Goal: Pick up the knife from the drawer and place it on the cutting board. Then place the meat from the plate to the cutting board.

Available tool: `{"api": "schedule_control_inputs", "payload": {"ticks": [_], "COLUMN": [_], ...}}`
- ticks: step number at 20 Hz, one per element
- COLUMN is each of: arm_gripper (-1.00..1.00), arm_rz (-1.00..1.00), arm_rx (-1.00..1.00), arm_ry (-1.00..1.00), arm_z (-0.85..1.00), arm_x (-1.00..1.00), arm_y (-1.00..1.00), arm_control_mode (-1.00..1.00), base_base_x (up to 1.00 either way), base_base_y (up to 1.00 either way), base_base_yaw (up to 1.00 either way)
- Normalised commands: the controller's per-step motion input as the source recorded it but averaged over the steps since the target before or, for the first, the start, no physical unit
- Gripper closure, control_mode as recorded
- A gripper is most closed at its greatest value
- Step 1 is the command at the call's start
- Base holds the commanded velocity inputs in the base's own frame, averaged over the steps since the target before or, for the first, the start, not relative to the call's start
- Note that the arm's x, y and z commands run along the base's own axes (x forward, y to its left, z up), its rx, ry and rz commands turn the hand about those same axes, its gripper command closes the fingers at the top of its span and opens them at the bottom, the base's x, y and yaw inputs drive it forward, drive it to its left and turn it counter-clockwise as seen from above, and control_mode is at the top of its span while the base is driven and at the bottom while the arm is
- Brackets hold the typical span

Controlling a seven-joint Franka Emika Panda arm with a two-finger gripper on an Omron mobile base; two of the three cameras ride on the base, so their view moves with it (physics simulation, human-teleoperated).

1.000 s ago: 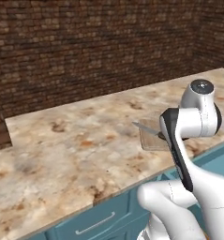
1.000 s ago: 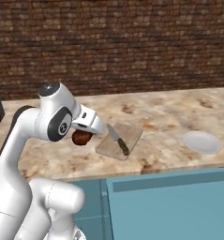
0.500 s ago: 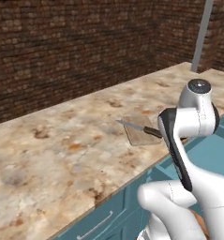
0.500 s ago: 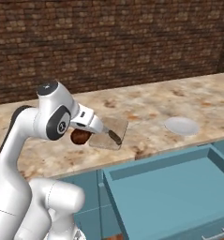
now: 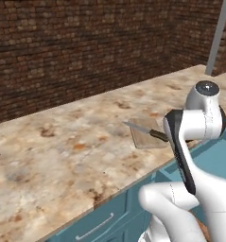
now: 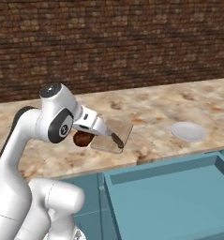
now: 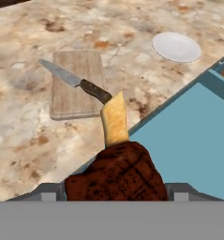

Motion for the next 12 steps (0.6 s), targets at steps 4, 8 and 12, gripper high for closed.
{"api": "schedule_control_inputs", "payload": {"ticks": [4,8,12], "arm_gripper": [1.0,1.0,1.0], "arm_rz": [0.0,0.17,0.14], "arm_rx": [0.0,0.08,0.04], "arm_ry": [0.0,0.06,0.22], "arm_z": [0.0,0.0,0.0], "arm_x": [0.0,0.75,1.0], "arm_y": [0.0,-0.22,-0.03], "arm_control_mode": [1.0,-1.0,-1.0], "base_base_x": [1.0,0.25,0.0], "base_base_y": [-0.68,-0.1,0.0], "base_base_yaw": [0.32,0.06,0.0]}}
